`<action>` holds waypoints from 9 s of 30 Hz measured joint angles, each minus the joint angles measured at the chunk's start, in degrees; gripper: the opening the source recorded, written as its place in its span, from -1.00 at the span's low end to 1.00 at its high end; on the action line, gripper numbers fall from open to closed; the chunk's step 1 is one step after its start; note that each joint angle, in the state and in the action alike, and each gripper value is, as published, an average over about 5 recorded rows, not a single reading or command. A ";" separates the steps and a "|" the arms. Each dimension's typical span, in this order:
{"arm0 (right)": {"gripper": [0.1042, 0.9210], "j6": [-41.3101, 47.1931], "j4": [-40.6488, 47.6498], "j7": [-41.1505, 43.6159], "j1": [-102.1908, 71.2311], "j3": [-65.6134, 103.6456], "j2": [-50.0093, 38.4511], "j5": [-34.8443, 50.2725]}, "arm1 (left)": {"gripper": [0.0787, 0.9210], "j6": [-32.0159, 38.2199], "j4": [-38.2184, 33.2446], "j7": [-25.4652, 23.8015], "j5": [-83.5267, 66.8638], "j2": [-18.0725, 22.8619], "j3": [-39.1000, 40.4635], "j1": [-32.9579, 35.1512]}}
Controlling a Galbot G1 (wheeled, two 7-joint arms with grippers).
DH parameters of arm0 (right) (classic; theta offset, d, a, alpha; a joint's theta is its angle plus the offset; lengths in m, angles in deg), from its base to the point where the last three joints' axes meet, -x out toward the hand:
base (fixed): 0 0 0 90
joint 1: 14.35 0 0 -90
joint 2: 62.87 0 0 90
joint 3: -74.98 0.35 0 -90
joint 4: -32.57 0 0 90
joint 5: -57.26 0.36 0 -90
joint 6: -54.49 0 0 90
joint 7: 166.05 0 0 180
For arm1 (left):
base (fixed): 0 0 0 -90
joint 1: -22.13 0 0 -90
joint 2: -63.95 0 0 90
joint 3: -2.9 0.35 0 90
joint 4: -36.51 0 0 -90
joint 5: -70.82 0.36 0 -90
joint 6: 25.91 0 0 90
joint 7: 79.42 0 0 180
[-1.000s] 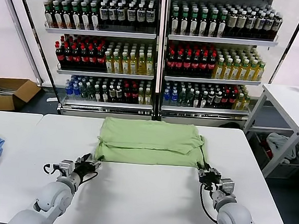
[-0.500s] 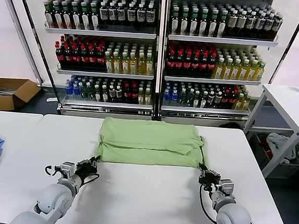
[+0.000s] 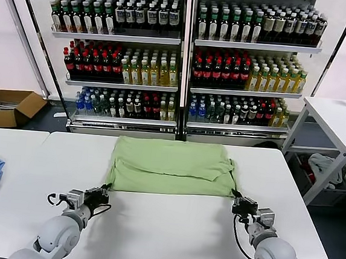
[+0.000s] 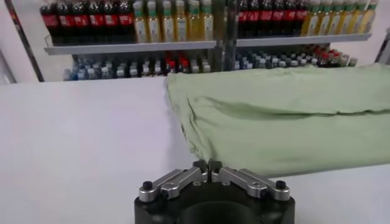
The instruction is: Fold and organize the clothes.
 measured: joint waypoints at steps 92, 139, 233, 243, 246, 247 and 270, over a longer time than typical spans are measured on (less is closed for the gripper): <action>-0.96 0.49 -1.52 6.82 0.91 -3.37 -5.44 1.77 | -0.99 0.27 -19.64 10.14 3.34 -6.29 -3.93 18.61; 0.00 -2.38 -22.76 -7.98 -34.21 1.19 -4.84 -9.25 | -0.23 2.83 -29.80 33.14 18.24 -3.23 -4.89 45.14; 0.25 12.68 35.23 13.69 41.00 -24.14 14.06 0.17 | 0.22 -8.43 9.48 -9.56 -4.18 -3.36 -3.82 -6.80; -0.43 12.69 32.91 13.68 38.78 -23.42 13.01 0.51 | -0.46 -7.41 8.15 -10.26 -3.59 -3.70 -4.08 -5.25; -0.64 12.70 32.08 13.43 38.29 -23.27 12.64 0.74 | -0.66 -6.84 8.01 -10.31 -3.51 -3.88 -4.13 -4.94; -0.71 12.71 31.83 13.33 38.18 -23.26 12.54 0.79 | -0.72 -6.61 7.94 -10.31 -3.48 -3.94 -4.15 -4.81; -0.99 8.98 17.51 9.97 34.26 -19.68 5.39 5.45 | -0.98 2.90 0.45 -9.84 -2.86 -7.13 -7.28 -0.35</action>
